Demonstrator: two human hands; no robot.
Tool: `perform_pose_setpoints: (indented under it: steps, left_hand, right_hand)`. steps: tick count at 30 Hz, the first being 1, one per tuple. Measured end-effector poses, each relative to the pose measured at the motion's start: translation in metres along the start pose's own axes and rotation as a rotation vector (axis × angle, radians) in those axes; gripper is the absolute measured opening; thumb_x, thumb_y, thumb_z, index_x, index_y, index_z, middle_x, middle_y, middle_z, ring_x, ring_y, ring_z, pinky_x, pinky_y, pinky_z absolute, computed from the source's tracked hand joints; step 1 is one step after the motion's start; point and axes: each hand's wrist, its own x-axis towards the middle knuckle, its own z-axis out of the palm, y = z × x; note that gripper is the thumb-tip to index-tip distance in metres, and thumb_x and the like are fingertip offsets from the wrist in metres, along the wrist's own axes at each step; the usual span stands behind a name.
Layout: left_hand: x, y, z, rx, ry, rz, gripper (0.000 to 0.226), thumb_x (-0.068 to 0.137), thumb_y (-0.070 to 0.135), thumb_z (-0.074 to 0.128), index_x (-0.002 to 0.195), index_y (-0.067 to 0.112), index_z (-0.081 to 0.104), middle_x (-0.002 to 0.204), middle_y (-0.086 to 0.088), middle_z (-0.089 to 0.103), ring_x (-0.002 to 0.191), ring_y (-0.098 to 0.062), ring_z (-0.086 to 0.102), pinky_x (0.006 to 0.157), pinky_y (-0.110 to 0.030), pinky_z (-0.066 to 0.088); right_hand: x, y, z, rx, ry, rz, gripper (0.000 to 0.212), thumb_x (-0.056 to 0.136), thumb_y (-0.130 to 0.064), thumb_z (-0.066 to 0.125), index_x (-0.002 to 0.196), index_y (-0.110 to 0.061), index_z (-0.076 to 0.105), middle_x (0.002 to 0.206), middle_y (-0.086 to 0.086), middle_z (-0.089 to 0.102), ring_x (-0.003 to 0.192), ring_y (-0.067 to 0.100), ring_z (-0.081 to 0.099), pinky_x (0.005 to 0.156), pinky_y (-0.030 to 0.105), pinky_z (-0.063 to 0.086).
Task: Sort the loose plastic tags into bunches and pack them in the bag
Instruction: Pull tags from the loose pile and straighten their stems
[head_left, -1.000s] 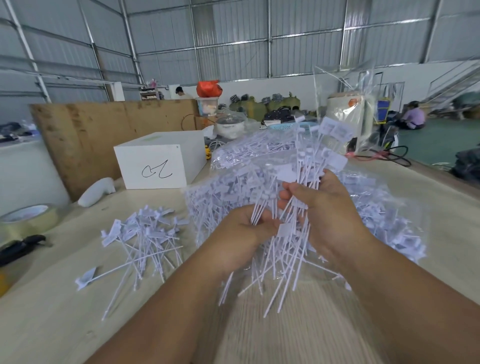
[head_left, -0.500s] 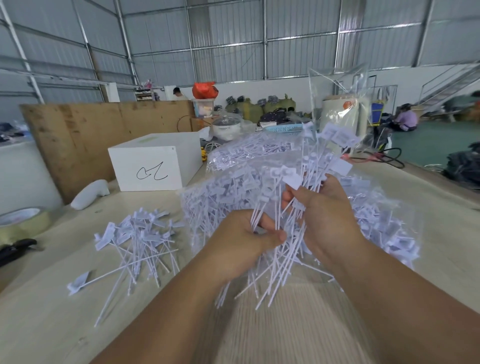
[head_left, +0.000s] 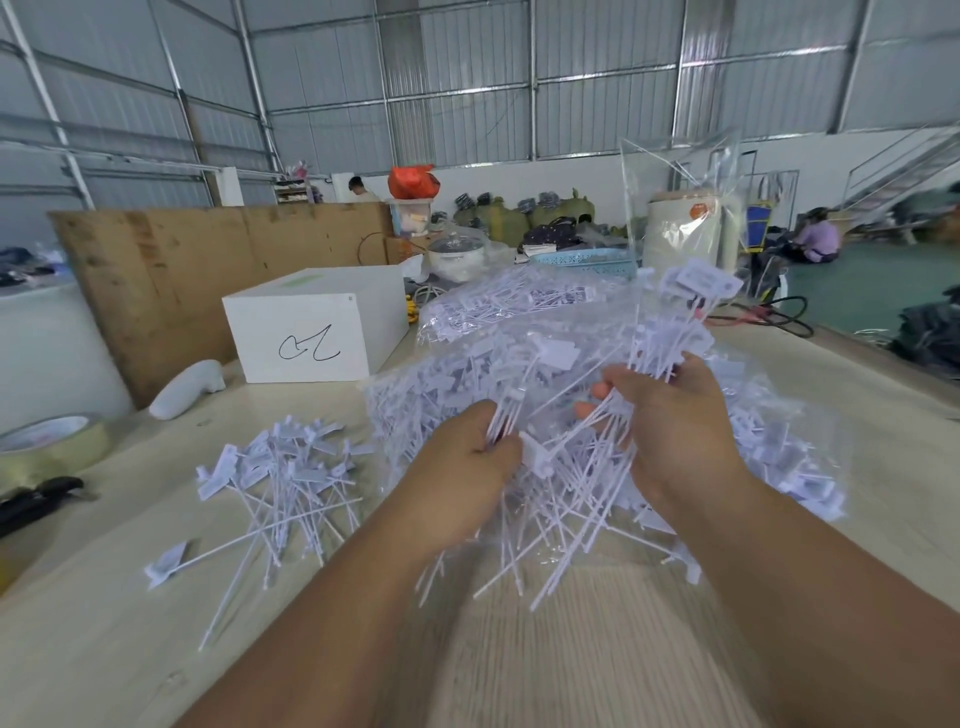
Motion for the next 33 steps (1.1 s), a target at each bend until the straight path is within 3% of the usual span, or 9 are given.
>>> perform_pose_setpoints:
  steps: [3, 6, 9, 12, 17, 22, 26, 30, 33]
  left_hand:
    - [0.002, -0.002, -0.008, -0.020, 0.022, -0.013, 0.013, 0.094, 0.015, 0.055, 0.084, 0.007, 0.058, 0.063, 0.009, 0.051, 0.052, -0.004, 0.044, 0.047, -0.013, 0.032]
    - [0.005, -0.002, -0.017, -0.034, 0.051, -0.029, 0.015, 0.093, 0.011, 0.056, 0.077, 0.009, 0.057, 0.063, 0.006, 0.049, 0.053, -0.007, 0.043, 0.050, -0.019, 0.032]
    - [0.009, -0.002, -0.025, -0.075, 0.126, -0.053, 0.035, 0.090, 0.008, 0.057, 0.060, 0.026, 0.058, 0.050, 0.011, 0.044, 0.043, -0.007, 0.038, 0.043, -0.019, 0.029]
    - [0.011, -0.001, -0.033, -0.120, 0.197, -0.065, 0.044, 0.089, 0.006, 0.055, 0.052, 0.029, 0.057, 0.041, 0.013, 0.043, 0.034, -0.004, 0.034, 0.038, -0.019, 0.026]
    - [0.014, -0.004, -0.044, -0.149, 0.326, -0.062, 0.037, 0.086, 0.004, 0.051, 0.054, 0.023, 0.052, 0.041, 0.012, 0.046, 0.035, -0.005, 0.033, 0.044, -0.026, 0.023]
    - [0.016, -0.007, -0.048, -0.141, 0.412, -0.118, 0.039, 0.083, 0.015, 0.049, 0.047, 0.029, 0.048, 0.041, 0.012, 0.039, 0.035, -0.006, 0.031, 0.038, -0.021, 0.025]
    - [0.013, -0.011, -0.038, -0.023, 0.296, -0.127, 0.031, 0.089, 0.018, 0.049, 0.059, 0.024, 0.042, 0.048, 0.010, 0.036, 0.040, -0.009, 0.032, 0.048, -0.027, 0.026]
    - [0.010, -0.012, -0.022, 0.097, 0.175, -0.122, 0.021, 0.089, 0.018, 0.051, 0.079, 0.001, 0.057, 0.067, -0.008, 0.055, 0.055, -0.016, 0.047, 0.052, -0.026, 0.035]
    - [0.007, -0.012, -0.011, 0.226, 0.098, -0.083, 0.021, 0.094, 0.021, 0.049, 0.091, 0.002, 0.057, 0.080, -0.014, 0.060, 0.062, -0.019, 0.049, 0.057, -0.030, 0.035]
  right_hand:
    - [0.002, -0.005, -0.005, 0.017, 0.032, 0.015, 0.017, 0.090, 0.004, 0.059, 0.089, -0.011, 0.052, 0.049, -0.007, 0.063, 0.050, 0.014, 0.065, 0.066, 0.047, 0.061]
    - [0.004, -0.010, -0.008, 0.035, 0.055, 0.010, 0.018, 0.090, 0.005, 0.058, 0.087, -0.011, 0.052, 0.056, 0.002, 0.064, 0.051, 0.017, 0.063, 0.068, 0.048, 0.059]
    - [0.005, -0.012, -0.008, 0.009, 0.051, -0.010, 0.015, 0.090, 0.004, 0.058, 0.090, -0.009, 0.053, 0.060, 0.004, 0.063, 0.052, 0.018, 0.063, 0.065, 0.045, 0.058]
    - [0.003, -0.013, -0.007, -0.102, -0.009, -0.055, 0.014, 0.090, 0.000, 0.061, 0.097, -0.011, 0.055, 0.056, -0.004, 0.066, 0.052, 0.015, 0.066, 0.058, 0.041, 0.058]
    - [-0.003, -0.013, -0.004, -0.173, -0.040, -0.120, 0.016, 0.090, -0.003, 0.064, 0.100, -0.012, 0.055, 0.089, 0.008, 0.062, 0.062, 0.013, 0.068, 0.058, 0.041, 0.061]
    - [-0.010, -0.012, 0.001, -0.251, -0.104, -0.139, 0.021, 0.090, -0.001, 0.063, 0.108, -0.009, 0.055, 0.100, 0.018, 0.062, 0.063, 0.013, 0.064, 0.057, 0.043, 0.061]
    - [-0.012, -0.008, 0.002, -0.271, -0.105, -0.119, 0.018, 0.090, 0.002, 0.061, 0.098, -0.012, 0.054, 0.092, 0.016, 0.059, 0.054, 0.007, 0.060, 0.053, 0.041, 0.060]
    - [-0.012, -0.003, 0.002, -0.282, -0.116, -0.092, 0.019, 0.089, 0.004, 0.061, 0.096, -0.012, 0.055, 0.089, 0.014, 0.060, 0.061, 0.013, 0.060, 0.052, 0.043, 0.060]
    - [-0.008, -0.001, 0.001, -0.311, -0.084, -0.117, 0.018, 0.089, 0.003, 0.060, 0.099, -0.011, 0.054, 0.095, 0.018, 0.060, 0.062, 0.013, 0.060, 0.050, 0.041, 0.059]
